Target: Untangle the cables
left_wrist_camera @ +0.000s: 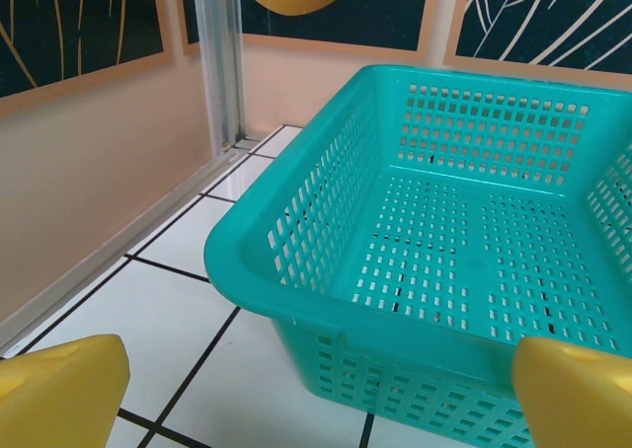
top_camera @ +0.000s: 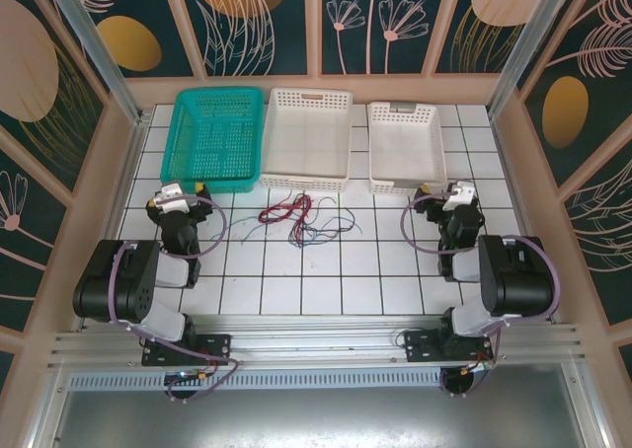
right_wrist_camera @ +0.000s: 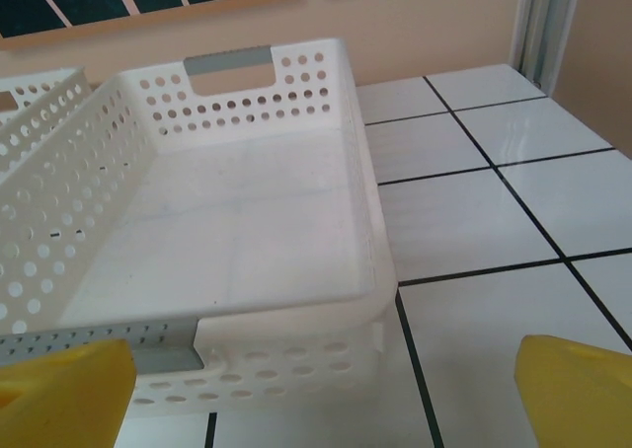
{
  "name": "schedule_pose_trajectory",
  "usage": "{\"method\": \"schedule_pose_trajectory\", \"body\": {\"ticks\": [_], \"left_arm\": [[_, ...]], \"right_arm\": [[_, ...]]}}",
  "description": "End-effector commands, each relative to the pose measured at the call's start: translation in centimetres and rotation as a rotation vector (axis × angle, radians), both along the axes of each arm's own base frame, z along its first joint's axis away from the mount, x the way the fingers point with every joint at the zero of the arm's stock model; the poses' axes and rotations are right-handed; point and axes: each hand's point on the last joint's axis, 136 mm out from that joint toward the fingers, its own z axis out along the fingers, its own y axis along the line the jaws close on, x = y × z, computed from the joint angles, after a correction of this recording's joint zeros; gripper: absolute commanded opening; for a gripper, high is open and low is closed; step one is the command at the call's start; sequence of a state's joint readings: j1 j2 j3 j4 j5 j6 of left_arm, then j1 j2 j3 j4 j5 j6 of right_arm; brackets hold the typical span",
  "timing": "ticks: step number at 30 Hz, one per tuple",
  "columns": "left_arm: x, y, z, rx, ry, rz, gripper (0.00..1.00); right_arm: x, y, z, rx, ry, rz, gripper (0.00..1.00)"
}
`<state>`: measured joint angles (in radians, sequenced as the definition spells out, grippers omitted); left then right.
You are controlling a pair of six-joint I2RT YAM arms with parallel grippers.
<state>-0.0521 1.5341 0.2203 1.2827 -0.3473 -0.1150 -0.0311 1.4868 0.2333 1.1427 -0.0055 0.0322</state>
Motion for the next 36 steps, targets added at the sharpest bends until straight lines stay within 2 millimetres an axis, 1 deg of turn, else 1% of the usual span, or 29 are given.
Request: {"method": "schedule_pose_trajectory", "body": {"ticks": [1,4,6,9,10,11,13,14,16,19,21,23,26,28,29,30,31,32,34,36], "left_arm": [[-0.2,0.2,1.1,0.005,-0.042,0.002,0.99],[-0.2,0.2,1.1,0.005,-0.043,0.002,0.99],[-0.2,0.2,1.1,0.004,-0.043,0.002,0.99],[-0.1,0.2,1.1,0.005,-0.042,0.002,0.99],[-0.2,0.2,1.1,0.005,-0.044,0.002,0.99],[-0.2,0.2,1.1,0.004,-0.043,0.002,0.99],[-0.2,0.2,1.1,0.005,-0.042,0.003,0.99],[-0.2,0.2,1.1,0.005,-0.044,0.003,0.99],[-0.2,0.2,1.1,0.004,-0.042,0.003,0.99],[-0.2,0.2,1.0,0.005,-0.041,0.002,0.99],[-0.2,0.2,1.1,0.005,-0.043,0.004,0.99],[-0.2,0.2,1.1,0.005,-0.042,0.003,0.99],[-0.2,0.2,1.1,0.005,-0.044,0.003,0.99],[-0.2,0.2,1.1,0.004,-0.043,0.002,0.99],[-0.2,0.2,1.1,0.005,-0.042,0.005,0.99],[-0.2,0.2,1.1,0.004,-0.043,0.003,0.99],[-0.2,0.2,1.1,0.005,-0.041,0.003,0.99],[-0.1,0.2,1.1,0.003,-0.043,0.002,0.99],[-0.2,0.2,1.1,0.003,-0.043,0.003,0.99],[-0.3,0.3,1.3,0.004,-0.050,0.009,0.99]], "right_arm": [[0.3,-1.0,3.2,0.006,-0.062,-0.049,0.99],[-0.8,-1.0,4.8,0.004,-0.116,-0.042,0.99],[-1.6,-0.9,6.3,-0.010,-0.165,-0.040,0.99],[-1.6,-0.9,7.8,-0.019,-0.177,-0.037,0.99],[-1.4,-0.8,7.8,-0.018,-0.157,-0.037,0.99],[-1.1,-0.4,7.7,-0.007,-0.132,-0.011,0.99],[-1.1,-0.2,7.8,0.026,-0.111,-0.002,0.99],[-1.3,0.2,8.4,0.035,-0.122,0.012,0.99],[-2.2,0.7,10.3,0.049,-0.178,0.018,0.99],[-4.1,1.2,13.6,0.075,-0.288,0.028,0.99],[-4.7,1.9,15.4,0.106,-0.322,0.059,0.99],[-5.1,3.3,17.1,0.143,-0.346,0.133,0.99],[-5.2,5.0,18.2,0.160,-0.340,0.198,0.99],[-5.2,5.5,18.7,0.207,-0.323,0.219,0.99],[-4.9,4.9,18.6,0.283,-0.292,0.174,0.99],[-4.5,4.1,18.0,0.342,-0.242,0.112,0.99],[-4.2,3.3,17.8,0.359,-0.195,0.052,0.99],[-3.9,3.1,18.4,0.317,-0.175,0.048,0.99],[-3.6,3.3,19.1,0.291,-0.141,0.061,0.99],[-3.5,4.6,20.0,0.273,-0.136,0.141,0.99]]}}
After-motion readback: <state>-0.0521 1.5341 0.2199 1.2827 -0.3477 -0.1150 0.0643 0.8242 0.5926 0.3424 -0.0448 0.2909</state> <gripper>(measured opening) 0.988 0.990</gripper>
